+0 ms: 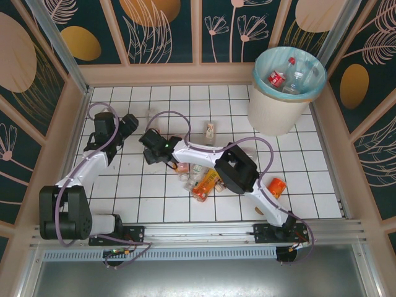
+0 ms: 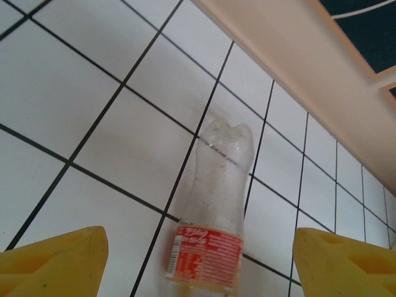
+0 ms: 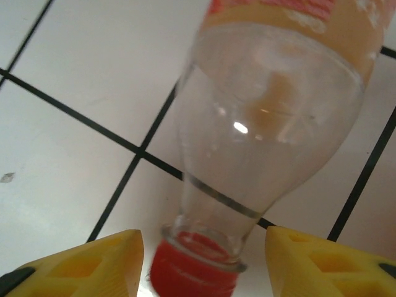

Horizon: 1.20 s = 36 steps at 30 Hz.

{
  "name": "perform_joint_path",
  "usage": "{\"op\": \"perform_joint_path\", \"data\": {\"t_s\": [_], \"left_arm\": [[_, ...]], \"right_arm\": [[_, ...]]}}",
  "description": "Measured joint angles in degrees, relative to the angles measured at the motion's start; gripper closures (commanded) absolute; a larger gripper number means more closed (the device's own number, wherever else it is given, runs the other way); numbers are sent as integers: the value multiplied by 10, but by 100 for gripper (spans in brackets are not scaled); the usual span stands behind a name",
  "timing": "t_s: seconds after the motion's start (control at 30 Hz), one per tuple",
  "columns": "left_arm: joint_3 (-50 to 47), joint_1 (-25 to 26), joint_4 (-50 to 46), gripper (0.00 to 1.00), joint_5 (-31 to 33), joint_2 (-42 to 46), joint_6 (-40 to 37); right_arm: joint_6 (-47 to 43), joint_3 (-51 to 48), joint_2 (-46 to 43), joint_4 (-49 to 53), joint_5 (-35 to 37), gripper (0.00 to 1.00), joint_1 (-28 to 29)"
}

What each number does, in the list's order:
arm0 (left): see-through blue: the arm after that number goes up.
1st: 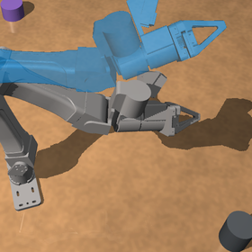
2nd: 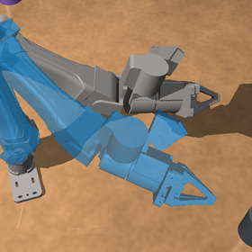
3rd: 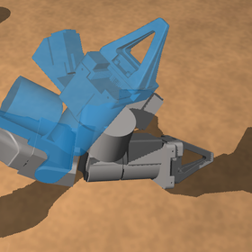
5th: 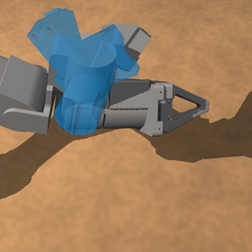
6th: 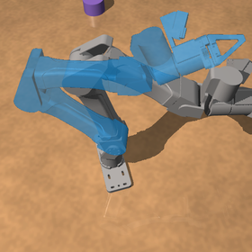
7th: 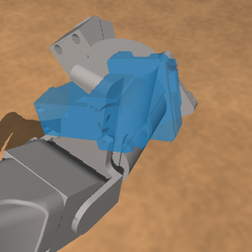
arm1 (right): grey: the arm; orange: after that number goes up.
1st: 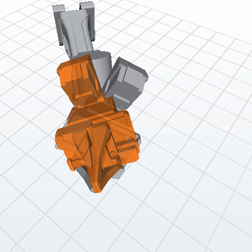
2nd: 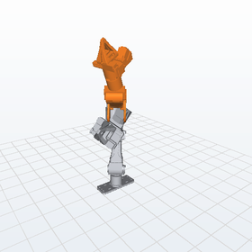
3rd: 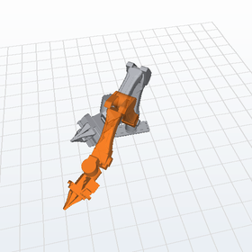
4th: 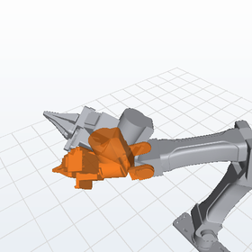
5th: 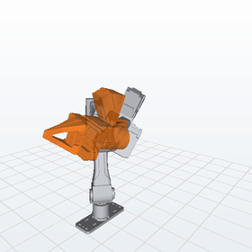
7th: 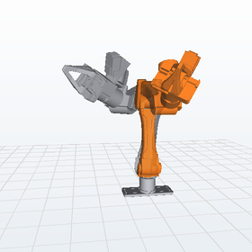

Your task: Put the plastic bottles in the bin

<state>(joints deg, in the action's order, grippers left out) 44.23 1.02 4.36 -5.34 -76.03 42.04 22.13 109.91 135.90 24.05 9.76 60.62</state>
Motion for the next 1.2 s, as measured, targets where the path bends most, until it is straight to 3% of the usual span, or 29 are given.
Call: {"op": "perform_joint_path", "data": {"t_s": [0.43, 0.63, 0.87, 1.2], "left_arm": [[0, 0, 1, 19, 16, 30, -13], [5, -10, -2, 8, 16, 31, -24], [44, -11, -22, 6, -11, 36, -41], [57, -11, -29, 10, -127, 47, -26]], "right_arm": [[22, 16, 9, 32, -19, 77, -35], [22, 14, 4, 31, -33, 87, -34], [5, -78, -94, -28, -70, 90, -32], [-43, -186, -221, -157, -175, 90, -32]]}}
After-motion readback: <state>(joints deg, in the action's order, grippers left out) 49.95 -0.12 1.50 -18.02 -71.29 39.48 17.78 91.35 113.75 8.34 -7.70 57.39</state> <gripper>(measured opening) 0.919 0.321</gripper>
